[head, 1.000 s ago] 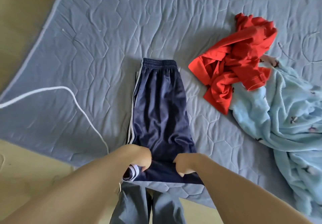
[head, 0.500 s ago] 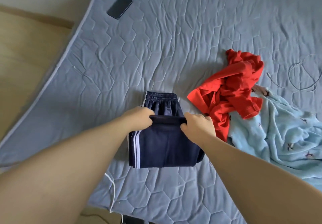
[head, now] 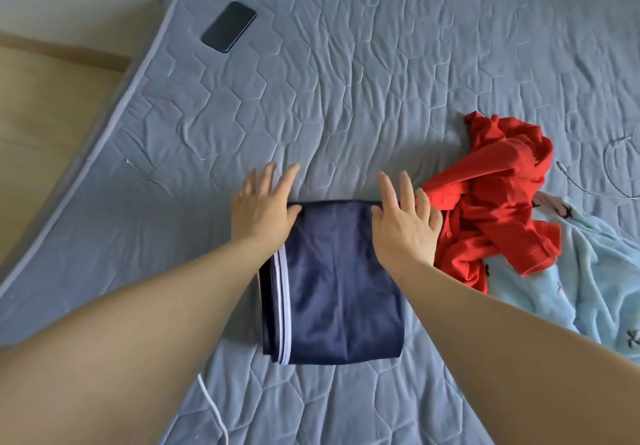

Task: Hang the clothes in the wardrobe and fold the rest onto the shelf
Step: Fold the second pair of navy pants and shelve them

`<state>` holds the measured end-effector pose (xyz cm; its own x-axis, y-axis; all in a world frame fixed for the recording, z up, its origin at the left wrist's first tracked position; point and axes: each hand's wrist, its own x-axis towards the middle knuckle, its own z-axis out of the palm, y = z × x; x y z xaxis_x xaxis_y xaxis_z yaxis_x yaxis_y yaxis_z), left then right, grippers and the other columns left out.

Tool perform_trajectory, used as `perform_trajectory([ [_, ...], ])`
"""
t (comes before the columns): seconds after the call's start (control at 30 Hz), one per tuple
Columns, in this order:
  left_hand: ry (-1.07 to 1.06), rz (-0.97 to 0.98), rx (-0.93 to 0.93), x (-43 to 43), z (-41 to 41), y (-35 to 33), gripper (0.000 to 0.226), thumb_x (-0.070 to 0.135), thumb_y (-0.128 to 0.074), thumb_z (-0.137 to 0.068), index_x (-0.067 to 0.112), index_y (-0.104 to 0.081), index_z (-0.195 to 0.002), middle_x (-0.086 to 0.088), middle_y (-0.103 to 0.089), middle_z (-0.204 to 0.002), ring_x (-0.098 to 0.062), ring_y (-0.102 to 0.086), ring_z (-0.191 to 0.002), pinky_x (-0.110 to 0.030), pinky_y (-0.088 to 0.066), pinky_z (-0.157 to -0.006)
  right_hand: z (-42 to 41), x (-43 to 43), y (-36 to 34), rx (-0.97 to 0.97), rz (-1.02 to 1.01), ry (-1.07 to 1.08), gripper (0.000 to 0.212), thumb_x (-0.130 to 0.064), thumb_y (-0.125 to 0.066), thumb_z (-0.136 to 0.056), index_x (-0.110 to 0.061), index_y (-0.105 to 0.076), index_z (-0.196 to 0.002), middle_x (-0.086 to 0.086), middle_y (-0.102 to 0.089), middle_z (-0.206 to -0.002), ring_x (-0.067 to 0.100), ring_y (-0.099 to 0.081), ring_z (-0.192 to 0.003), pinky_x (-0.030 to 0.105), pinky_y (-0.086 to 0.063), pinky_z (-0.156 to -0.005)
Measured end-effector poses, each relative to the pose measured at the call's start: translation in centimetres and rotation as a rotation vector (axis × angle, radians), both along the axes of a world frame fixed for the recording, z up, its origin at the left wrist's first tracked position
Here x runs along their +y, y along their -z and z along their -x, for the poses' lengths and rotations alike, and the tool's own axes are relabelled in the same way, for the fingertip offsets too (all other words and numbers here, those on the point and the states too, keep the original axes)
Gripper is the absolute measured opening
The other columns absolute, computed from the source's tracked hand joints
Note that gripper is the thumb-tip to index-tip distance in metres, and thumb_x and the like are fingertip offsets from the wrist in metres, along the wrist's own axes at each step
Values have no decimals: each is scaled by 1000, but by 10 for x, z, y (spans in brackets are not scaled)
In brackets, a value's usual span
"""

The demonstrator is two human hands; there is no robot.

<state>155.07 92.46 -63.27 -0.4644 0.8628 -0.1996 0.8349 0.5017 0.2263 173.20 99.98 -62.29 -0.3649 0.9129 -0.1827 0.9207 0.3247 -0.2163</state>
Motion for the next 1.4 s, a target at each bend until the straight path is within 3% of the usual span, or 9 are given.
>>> perform_trajectory([
  [0.23,-291,401,-472,-11,-11,43,106,49,-68,-77,25,7,-148,-6,-6,-154,-30,-23,-138,-42,-31,-109,-9,-22,52,15,500,346,81,-49,-53,-87,-23,-8,-148,4,-18,-154,30,-25,-137,48,-23,-110],
  [0.43,-814,379,-796,-40,-27,74,120,33,-80,-69,14,9,-147,-11,-18,-152,-29,-29,-135,-37,-30,-106,-17,-38,89,210,780,625,90,-39,-73,-75,-13,-19,-144,14,-34,-143,36,-37,-128,46,-32,-108],
  [0.57,-950,264,-993,-55,-31,88,102,29,-82,-69,6,-15,-143,-12,-37,-142,-31,-40,-127,-41,-36,-104,-18,-43,97,205,761,710,92,-37,-77,-71,-17,-22,-142,12,-32,-137,32,-42,-121,39,-36,-97],
  [0.7,-983,219,-1214,-58,-25,82,57,20,-80,-71,5,-56,-120,-11,-62,-118,-27,-59,-106,-38,-46,-96,-16,-41,90,414,1010,787,54,-21,-80,-71,-6,-53,-115,8,-62,-97,24,-61,-82,31,-49,-71],
  [0.8,-983,279,-1304,-56,-23,65,38,19,-75,-74,7,-63,-109,-11,-70,-101,-25,-67,-87,-32,-52,-73,-14,-38,70,388,1138,747,22,-19,-78,-71,-10,-63,-85,7,-68,-74,21,-64,-67,25,-46,-53],
  [1.0,-896,264,-1386,-54,-15,9,26,26,-67,-78,12,-69,-100,-9,-73,-91,-23,-70,-77,-28,-52,-63,-18,-31,9,470,1230,740,34,-21,-75,-71,-8,-67,-100,14,-72,-95,30,-67,-92,41,-52,-89],
  [1.07,-876,216,-1360,-50,-14,-16,29,26,-68,-78,11,-67,-103,-10,-72,-94,-25,-68,-82,-30,-51,-69,-17,-28,-16,518,1223,723,28,-20,-74,-71,-8,-68,-96,13,-74,-89,30,-67,-89,41,-52,-87],
  [1.2,-813,61,-1325,-39,-5,-90,19,22,-67,-80,11,-67,-95,-6,-72,-70,-19,-68,-61,-22,-49,-51,-7,-16,-87,625,1191,647,19,-20,-72,-71,-8,-70,-86,12,-74,-81,29,-68,-80,35,-53,-73],
  [1.4,-742,-212,-1242,-43,10,-244,17,28,-70,-78,15,-64,-87,1,-69,-60,-12,-65,-55,-18,-43,-46,5,-6,-240,752,1123,496,15,-23,-72,-66,-9,-77,-68,14,-74,-86,30,-70,-78,38,-53,-79],
])
